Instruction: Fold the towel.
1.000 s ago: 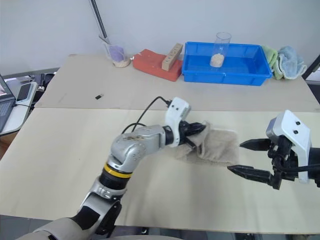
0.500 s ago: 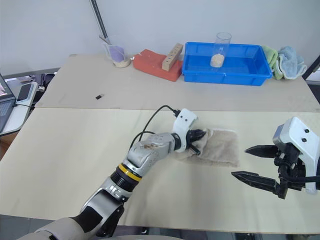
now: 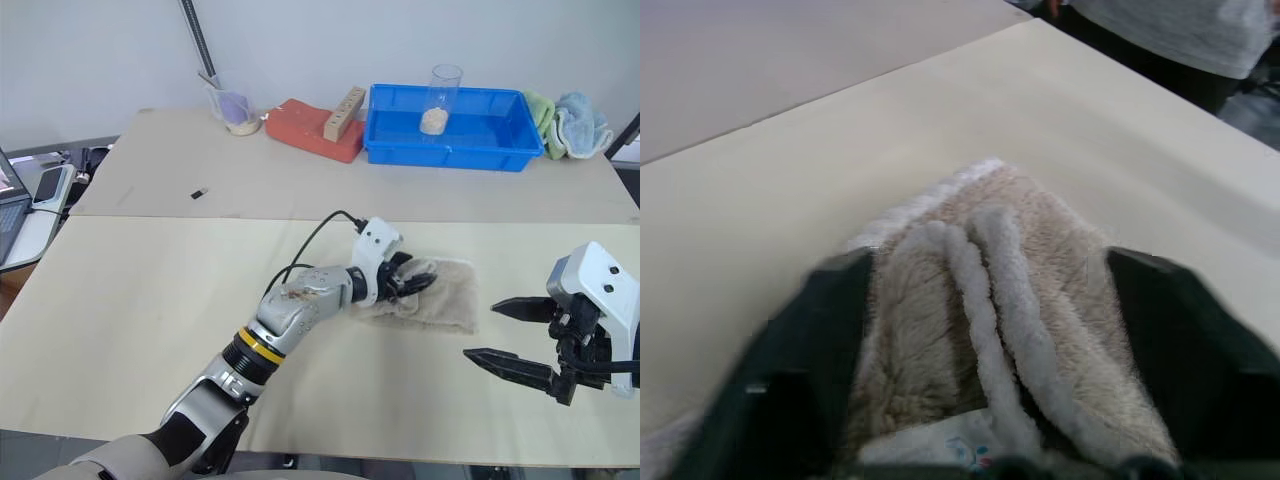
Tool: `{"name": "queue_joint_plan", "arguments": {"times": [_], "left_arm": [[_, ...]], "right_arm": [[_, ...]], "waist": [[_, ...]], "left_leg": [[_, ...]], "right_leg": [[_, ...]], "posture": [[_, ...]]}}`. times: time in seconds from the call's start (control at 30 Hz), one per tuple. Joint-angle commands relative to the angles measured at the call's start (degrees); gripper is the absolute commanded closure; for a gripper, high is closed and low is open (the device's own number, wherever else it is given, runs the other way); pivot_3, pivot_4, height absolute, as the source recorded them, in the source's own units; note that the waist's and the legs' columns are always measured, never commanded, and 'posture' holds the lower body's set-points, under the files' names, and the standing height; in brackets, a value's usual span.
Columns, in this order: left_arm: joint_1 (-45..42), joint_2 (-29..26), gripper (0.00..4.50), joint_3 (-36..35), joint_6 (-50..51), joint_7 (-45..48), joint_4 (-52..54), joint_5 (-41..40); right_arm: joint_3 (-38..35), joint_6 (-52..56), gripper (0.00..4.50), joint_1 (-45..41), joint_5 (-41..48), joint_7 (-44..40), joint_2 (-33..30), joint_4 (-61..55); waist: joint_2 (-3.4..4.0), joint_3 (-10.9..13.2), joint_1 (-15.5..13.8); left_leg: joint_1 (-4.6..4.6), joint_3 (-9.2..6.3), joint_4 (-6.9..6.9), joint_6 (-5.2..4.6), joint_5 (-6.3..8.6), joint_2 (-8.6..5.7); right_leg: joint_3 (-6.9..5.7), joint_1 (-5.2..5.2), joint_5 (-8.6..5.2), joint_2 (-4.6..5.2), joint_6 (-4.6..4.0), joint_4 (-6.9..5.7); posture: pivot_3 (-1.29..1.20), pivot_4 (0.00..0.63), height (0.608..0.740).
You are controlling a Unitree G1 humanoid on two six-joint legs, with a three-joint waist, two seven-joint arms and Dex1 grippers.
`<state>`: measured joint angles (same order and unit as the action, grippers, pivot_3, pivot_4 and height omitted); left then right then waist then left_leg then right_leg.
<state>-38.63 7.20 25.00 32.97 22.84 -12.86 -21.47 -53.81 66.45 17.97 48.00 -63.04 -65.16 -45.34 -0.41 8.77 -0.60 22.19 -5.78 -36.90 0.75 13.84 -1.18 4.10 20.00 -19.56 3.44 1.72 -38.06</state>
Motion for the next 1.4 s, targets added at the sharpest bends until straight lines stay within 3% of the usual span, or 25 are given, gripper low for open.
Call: {"name": "queue_joint_plan", "arguments": {"times": [0.03,0.23,0.3,0.4,0.6,0.8,0.93,1.1,1.4], "left_arm": [[-4.8,6.7,0.06,-1.4,-0.3,2.8,5.1,-2.4],[-5.1,1.6,0.06,-6.4,2.8,6.3,12.1,-6.4],[-5.5,-2.3,0.06,-7.6,3.4,10.3,15.0,-7.5],[-5.8,-9.6,0.06,-9.5,3.6,17.3,17.9,-8.7],[-4.1,-29.2,0.06,-9.5,-8.1,33.8,16.6,-2.4],[1.6,-44.5,0.06,-12.2,-15.7,45.7,17.1,0.4],[7.1,-49.7,0.06,-15.1,-16.3,50.4,21.1,-2.4],[10.2,-51.8,0.06,-17.7,-15.2,50.7,24.5,-3.7],[14.7,-53.3,0.06,-21.0,-18.0,51.2,24.7,-3.3]], "right_arm": [[-0.2,-1.9,0.31,-1.1,-0.3,0.3,-0.6,0.6],[1.9,-2.8,0.31,-2.9,-0.1,1.8,-0.3,1.1],[2.5,-2.7,0.31,-3.6,0.4,2.6,-0.1,1.1],[3.9,-2.2,0.31,-6.3,2.3,4.9,0.6,1.2],[10.3,-2.1,0.31,-10.4,5.6,12.3,3.9,-0.7],[27.1,-1.5,0.31,-19.7,3.7,30.0,13.9,-1.4],[37.3,-1.1,0.31,-24.3,-1.3,39.5,19.8,0.1],[43.9,-1.5,0.31,-25.9,-7.1,46.1,23.9,2.6],[43.7,0.4,0.31,-25.5,-8.8,49.7,25.8,0.2]], "waist": [[0.00,0.0,0.0],[0.00,0.0,0.1],[0.00,0.0,0.1],[0.03,0.0,0.3],[0.09,0.0,1.3],[0.19,-0.1,1.8],[0.30,-0.2,1.5],[0.31,-0.2,1.2],[0.33,-0.2,2.3]], "left_leg": [[0.00,0.00,0.00,0.00,0.00,0.00],[0.00,0.00,0.00,0.00,0.00,0.01],[0.00,0.00,-0.01,0.00,0.00,0.01],[-0.04,0.00,-0.02,0.02,-0.02,0.01],[-0.24,-0.07,0.04,0.03,-0.03,0.13],[-0.27,-0.11,0.07,0.04,-0.03,0.12],[-0.18,-0.21,0.10,0.05,-0.04,0.13],[-0.16,-0.33,0.09,0.05,-0.04,0.13],[-0.25,-0.32,0.17,0.04,-0.03,0.17]], "right_leg": [[0.00,0.00,0.00,0.00,0.00,0.00],[0.00,0.00,0.00,-0.01,0.00,-0.01],[0.00,0.00,0.00,-0.01,0.00,-0.01],[0.00,0.00,0.00,-0.02,0.00,-0.01],[-0.03,-0.04,0.00,-0.12,-0.01,-0.04],[-0.05,0.00,0.00,-0.06,-0.01,-0.04],[-0.09,0.13,0.00,-0.06,-0.01,-0.07],[-0.13,0.13,0.00,0.00,-0.01,-0.08],[-0.12,0.22,0.00,-0.11,-0.01,-0.24]], "posture": [[0.00,0.150,0.740],[0.00,0.150,0.740],[0.00,0.150,0.740],[0.00,0.150,0.740],[0.00,0.150,0.740],[0.00,0.150,0.740],[0.00,0.150,0.740],[0.00,0.150,0.740],[0.00,0.150,0.740]]}}
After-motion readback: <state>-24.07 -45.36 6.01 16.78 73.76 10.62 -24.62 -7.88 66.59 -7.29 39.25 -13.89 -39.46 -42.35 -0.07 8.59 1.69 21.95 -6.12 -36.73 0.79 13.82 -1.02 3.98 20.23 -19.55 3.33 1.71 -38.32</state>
